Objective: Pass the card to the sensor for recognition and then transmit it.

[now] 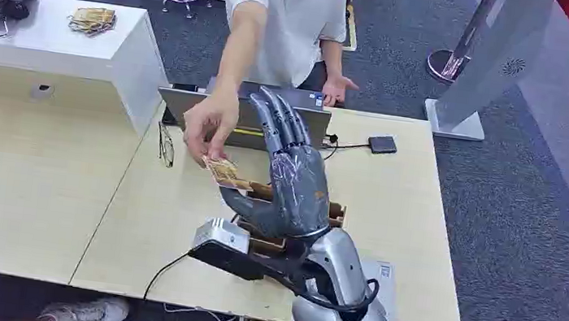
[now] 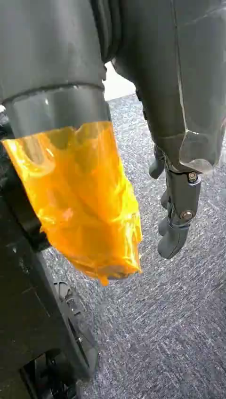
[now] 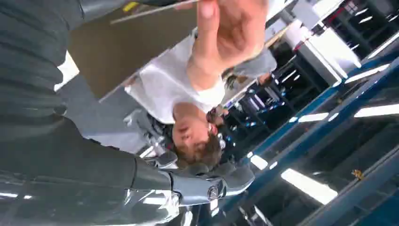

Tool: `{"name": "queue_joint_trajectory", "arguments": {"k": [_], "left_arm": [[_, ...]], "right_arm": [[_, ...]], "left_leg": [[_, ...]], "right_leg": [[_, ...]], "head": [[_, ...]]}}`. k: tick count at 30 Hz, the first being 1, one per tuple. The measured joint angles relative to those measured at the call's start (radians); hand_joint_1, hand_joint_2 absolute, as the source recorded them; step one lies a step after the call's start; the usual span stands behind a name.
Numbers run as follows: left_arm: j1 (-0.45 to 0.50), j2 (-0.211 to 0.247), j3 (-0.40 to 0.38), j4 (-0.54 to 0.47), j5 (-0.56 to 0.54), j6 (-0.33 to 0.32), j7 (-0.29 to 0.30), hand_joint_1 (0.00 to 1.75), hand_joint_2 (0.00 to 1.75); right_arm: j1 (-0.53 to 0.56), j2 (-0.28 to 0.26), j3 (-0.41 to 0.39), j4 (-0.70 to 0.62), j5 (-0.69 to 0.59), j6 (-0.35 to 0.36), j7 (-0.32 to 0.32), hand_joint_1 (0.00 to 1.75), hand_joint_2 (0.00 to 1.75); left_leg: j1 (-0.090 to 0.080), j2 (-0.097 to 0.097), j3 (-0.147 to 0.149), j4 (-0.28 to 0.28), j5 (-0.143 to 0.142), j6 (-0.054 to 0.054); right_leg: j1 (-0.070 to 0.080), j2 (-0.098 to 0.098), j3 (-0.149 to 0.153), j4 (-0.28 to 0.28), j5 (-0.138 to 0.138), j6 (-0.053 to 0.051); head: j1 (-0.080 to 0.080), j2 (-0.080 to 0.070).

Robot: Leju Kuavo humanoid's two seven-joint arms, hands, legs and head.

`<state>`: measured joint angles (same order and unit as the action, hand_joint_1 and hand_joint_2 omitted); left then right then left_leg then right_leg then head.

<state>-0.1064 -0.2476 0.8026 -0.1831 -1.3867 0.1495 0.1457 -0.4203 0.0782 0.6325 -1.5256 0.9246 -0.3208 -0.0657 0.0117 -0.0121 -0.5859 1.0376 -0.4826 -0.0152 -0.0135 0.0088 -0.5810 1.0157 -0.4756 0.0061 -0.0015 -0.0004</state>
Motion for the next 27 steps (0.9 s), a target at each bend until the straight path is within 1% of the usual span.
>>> {"name": "queue_joint_trajectory", "arguments": {"k": [3,6,10,13,20,21,22,23,27], "left_arm": [[-0.001,0.0,-0.007,0.0,0.0,0.0,0.007,0.0,0.0],[-0.001,0.0,-0.007,0.0,0.0,-0.002,0.007,0.0,0.0],[-0.001,0.0,-0.008,0.0,0.001,0.0,0.006,0.0,0.0],[0.0,0.0,-0.008,0.0,0.001,0.008,0.005,0.0,0.0],[-0.001,0.0,-0.008,0.0,0.003,0.008,0.005,0.0,0.0],[-0.001,0.0,-0.008,0.0,0.003,0.008,0.005,0.0,0.0],[-0.001,0.0,-0.008,0.0,0.004,0.008,0.005,0.0,0.0],[-0.001,0.0,-0.008,0.0,0.004,0.008,0.005,0.0,0.0],[-0.001,0.0,-0.008,0.0,0.004,0.008,0.005,0.0,0.0]], "right_arm": [[-0.005,0.009,0.001,0.016,0.055,-0.015,0.023,0.0,1.75],[-0.007,0.014,0.002,0.029,0.098,-0.016,0.031,0.0,1.75],[-0.006,0.016,0.002,0.04,0.119,-0.021,0.034,0.0,1.75],[0.002,0.016,0.002,0.05,0.13,-0.034,0.022,0.0,1.75],[0.006,0.015,0.002,0.062,0.134,-0.036,0.02,0.0,1.75],[0.007,0.015,0.002,0.062,0.134,-0.036,0.02,1.34,1.75],[0.008,0.015,0.002,0.062,0.134,-0.036,0.02,1.61,1.75],[0.008,0.015,0.002,0.063,0.134,-0.036,0.018,1.75,1.75],[0.009,0.015,0.002,0.066,0.134,-0.035,0.014,1.75,1.75]], "left_leg": [[0.0,0.0,0.0,0.0,0.0,0.0],[0.0,0.0,0.0,0.0,0.0,0.0],[0.0,0.0,0.0,0.0,0.0,0.0],[0.0,0.0,0.0,0.0,0.0,0.0],[0.0,0.0,0.0,0.0,0.0,0.0],[0.0,0.0,0.0,0.0,0.0,0.0],[0.0,0.0,0.0,0.0,0.0,0.0],[0.0,0.0,0.0,0.0,0.0,0.0],[0.0,0.0,0.0,0.0,0.0,0.0]], "right_leg": [[0.0,0.0,0.0,0.0,0.0,0.0],[0.0,0.0,0.0,0.0,0.0,0.0],[0.0,0.0,0.0,0.0,0.0,0.0],[0.0,0.0,0.0,0.0,0.0,0.0],[0.0,0.0,0.0,0.0,0.0,0.0],[0.0,0.0,0.0,0.0,0.0,0.0],[0.0,0.0,0.0,0.0,0.0,0.0],[0.0,0.0,0.0,0.0,0.0,0.0],[0.0,0.0,0.0,0.0,0.0,0.0]], "head": [[0.0,0.0],[0.0,0.0],[0.0,0.0],[0.0,0.0],[0.0,0.0],[0.0,0.0],[0.0,0.0],[0.0,0.0],[0.0,0.0]]}}
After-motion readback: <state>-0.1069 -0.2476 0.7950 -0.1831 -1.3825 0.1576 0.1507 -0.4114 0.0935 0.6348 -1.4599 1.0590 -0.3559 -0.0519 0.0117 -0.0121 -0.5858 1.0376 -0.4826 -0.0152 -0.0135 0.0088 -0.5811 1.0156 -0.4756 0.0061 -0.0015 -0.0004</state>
